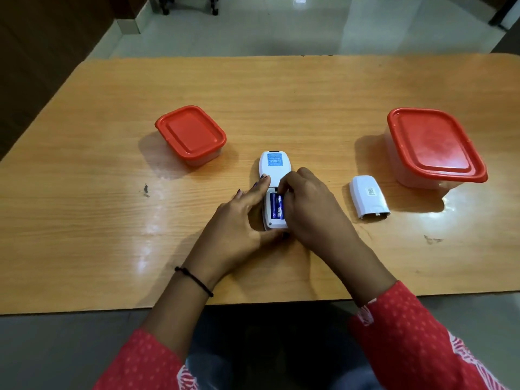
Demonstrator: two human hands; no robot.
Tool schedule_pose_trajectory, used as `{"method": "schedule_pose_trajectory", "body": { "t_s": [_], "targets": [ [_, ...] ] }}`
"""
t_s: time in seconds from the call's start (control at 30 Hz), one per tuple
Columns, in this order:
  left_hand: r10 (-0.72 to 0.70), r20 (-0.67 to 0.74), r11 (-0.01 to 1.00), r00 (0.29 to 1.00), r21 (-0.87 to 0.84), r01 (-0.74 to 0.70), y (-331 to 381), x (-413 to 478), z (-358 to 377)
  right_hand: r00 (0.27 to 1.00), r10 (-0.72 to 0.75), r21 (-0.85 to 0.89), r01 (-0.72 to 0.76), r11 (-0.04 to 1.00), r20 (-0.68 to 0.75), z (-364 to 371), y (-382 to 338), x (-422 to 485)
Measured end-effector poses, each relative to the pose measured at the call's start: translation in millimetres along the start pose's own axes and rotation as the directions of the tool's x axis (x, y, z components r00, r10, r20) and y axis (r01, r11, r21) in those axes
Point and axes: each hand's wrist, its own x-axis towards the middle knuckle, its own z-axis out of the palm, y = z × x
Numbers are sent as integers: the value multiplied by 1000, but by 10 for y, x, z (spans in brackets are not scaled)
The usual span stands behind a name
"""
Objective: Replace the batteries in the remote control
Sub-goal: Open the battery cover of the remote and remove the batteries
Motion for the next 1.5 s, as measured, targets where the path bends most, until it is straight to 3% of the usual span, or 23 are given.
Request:
{"method": "schedule_pose_trajectory", "body": {
  "t_s": [0.2, 0.27, 0.4, 0.53, 0.83, 1.5],
  "targets": [
    [-31, 21, 998, 999, -52, 32, -35, 26, -3, 993, -53, -102, 64, 993, 109, 32, -81, 1],
    [-31, 15, 997, 999, -71, 32, -21, 22, -9, 993, -63, -53, 69, 996, 99, 48, -65, -49],
    [-24, -12, 1000, 1000, -8, 24, 6, -5, -12, 997, 65, 105, -60, 993, -46, -90, 101, -48],
    [-26, -10, 1000, 1000, -4, 26, -29, 11, -2, 1000, 4, 127, -1, 992, -17, -134, 136, -76],
    [-18, 6, 998, 1000, -67, 18, -41, 11, -4, 995, -105, -199, 102, 975, -2, -78, -50, -70],
    [13, -2, 999, 1000, -34, -13, -134, 53, 46, 995, 28, -101, -18, 995, 97, 38, -42, 91]
  ]
}}
